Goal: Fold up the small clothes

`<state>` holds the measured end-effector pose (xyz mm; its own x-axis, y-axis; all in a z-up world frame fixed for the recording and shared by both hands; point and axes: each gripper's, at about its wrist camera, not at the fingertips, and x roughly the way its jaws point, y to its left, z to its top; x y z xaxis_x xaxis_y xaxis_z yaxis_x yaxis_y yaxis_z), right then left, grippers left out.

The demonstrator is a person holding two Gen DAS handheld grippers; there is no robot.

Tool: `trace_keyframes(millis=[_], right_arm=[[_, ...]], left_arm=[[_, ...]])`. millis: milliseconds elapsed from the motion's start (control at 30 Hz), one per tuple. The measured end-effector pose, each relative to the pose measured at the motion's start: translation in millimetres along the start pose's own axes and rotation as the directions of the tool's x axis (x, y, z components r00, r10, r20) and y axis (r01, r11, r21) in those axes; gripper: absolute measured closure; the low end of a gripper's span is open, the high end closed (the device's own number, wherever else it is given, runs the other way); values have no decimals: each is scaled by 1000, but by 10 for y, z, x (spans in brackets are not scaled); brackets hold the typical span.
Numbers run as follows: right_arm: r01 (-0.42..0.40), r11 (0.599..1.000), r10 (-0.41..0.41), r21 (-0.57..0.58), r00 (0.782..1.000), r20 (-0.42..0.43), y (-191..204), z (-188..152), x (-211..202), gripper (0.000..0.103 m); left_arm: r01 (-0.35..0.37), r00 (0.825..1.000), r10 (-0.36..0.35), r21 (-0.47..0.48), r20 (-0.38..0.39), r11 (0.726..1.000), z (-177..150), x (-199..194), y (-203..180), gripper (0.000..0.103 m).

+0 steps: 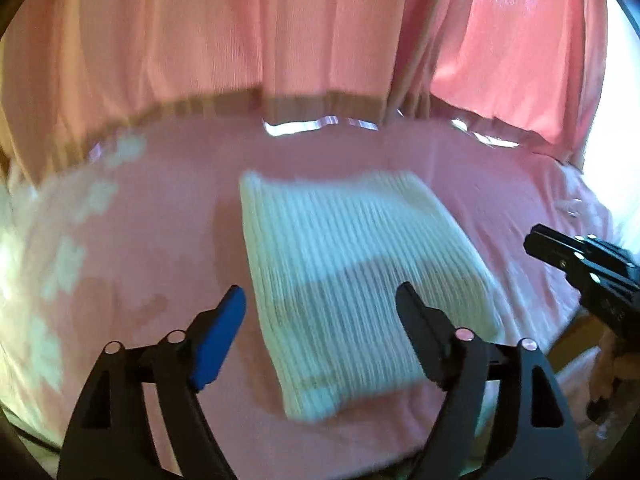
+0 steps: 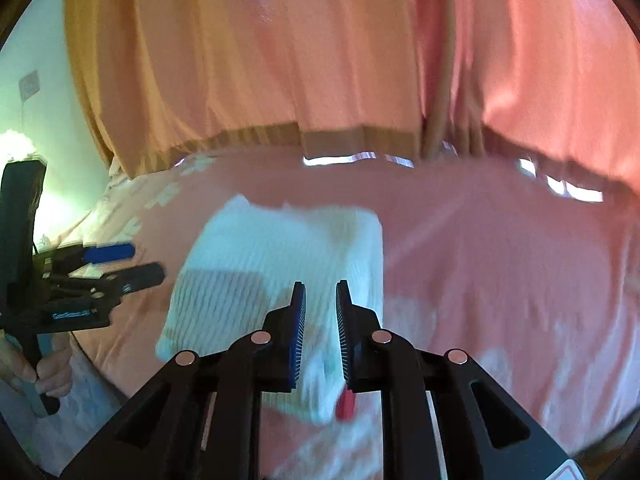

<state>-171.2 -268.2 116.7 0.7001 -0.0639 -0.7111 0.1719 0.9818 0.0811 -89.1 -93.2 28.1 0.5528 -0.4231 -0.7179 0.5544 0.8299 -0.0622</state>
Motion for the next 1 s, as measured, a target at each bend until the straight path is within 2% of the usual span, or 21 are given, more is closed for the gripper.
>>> trace_keyframes(millis=[67, 133, 167, 200, 233, 300, 367, 400, 433, 500, 567, 633, 667, 700, 733, 767, 833, 933, 1000], right_arm=[[-37, 999, 37, -18, 999, -9, 43, 63, 159, 89], [-74, 997, 72, -17, 995, -72, 24, 24, 401, 91], [-53, 998, 48, -31, 988, -144, -12, -72, 647, 92], [-8, 999, -3, -49, 978, -210, -49, -183, 854, 101], [46, 997, -61, -61, 959, -275, -110, -306, 1049, 102], [19, 1000, -22, -14, 966, -259, -136, -313, 1007, 101], [-32, 999, 32, 1, 985, -170, -86, -205, 790, 101], [-31, 999, 30, -8, 988, -149, -69, -195, 766, 101], [-20, 1000, 17, -17, 986, -163, -66, -210, 819, 101], [17, 1000, -22, -20, 956, -291, -112, -379, 1168, 103], [16, 999, -24, -32, 964, -266, -76, -344, 1155, 103], [9, 999, -16, -34, 977, -213, -57, -250, 1044, 96], [-6, 1000, 7, 4, 985, -170, -98, -209, 957, 86], [-20, 999, 26, 39, 988, -155, -132, -194, 923, 57], [-20, 997, 31, 71, 988, -153, -192, -175, 925, 43], [10, 995, 5, 95, 987, -160, -256, -142, 976, 33], [37, 992, -14, 120, 982, -188, -358, -130, 1069, 33], [-13, 976, 71, 219, 964, -257, -539, -178, 1336, 33], [-57, 958, 144, 281, 943, -301, -584, -249, 1533, 33]], left_arm=[[-38, 999, 37, 27, 4, 999, 118, 174, -65, 23], [-64, 997, 65, 49, -29, 997, 115, 405, -58, 23], [-79, 995, 81, 51, -57, 996, 86, 603, -46, 23], [-89, 993, 93, 53, -78, 995, 44, 698, -27, 23], [-100, 989, 105, 54, -108, 994, -1, 814, 3, 23], [-78, 986, 80, 22, -149, 997, -108, 965, 77, 22], [-75, 987, 72, -15, -145, 997, -128, 961, 114, 21], [-75, 987, 72, -15, -144, 997, -120, 955, 103, 21], [-76, 987, 73, -16, -142, 997, -114, 953, 100, 19], [-83, 987, 79, -26, -143, 996, -122, 984, 109, 14], [-84, 986, 79, -31, -146, 996, -118, 1007, 97, 14], [-62, 990, 56, -44, -127, 997, -105, 940, 110, 15], [-33, 994, 26, -67, -109, 997, -89, 874, 142, 15], [-7, 996, -2, -90, -94, 996, -78, 817, 175, 11], [20, 996, -30, -117, -82, 993, -67, 783, 221, 9], [52, 995, -64, -157, -74, 986, -57, 771, 292, 7], [92, 990, -114, -220, -88, 971, -57, 815, 410, 6], [107, 979, -157, -327, -129, 939, -115, 1000, 605, 6], [148, 954, -236, -396, -182, 906, -174, 1202, 689, 6]])
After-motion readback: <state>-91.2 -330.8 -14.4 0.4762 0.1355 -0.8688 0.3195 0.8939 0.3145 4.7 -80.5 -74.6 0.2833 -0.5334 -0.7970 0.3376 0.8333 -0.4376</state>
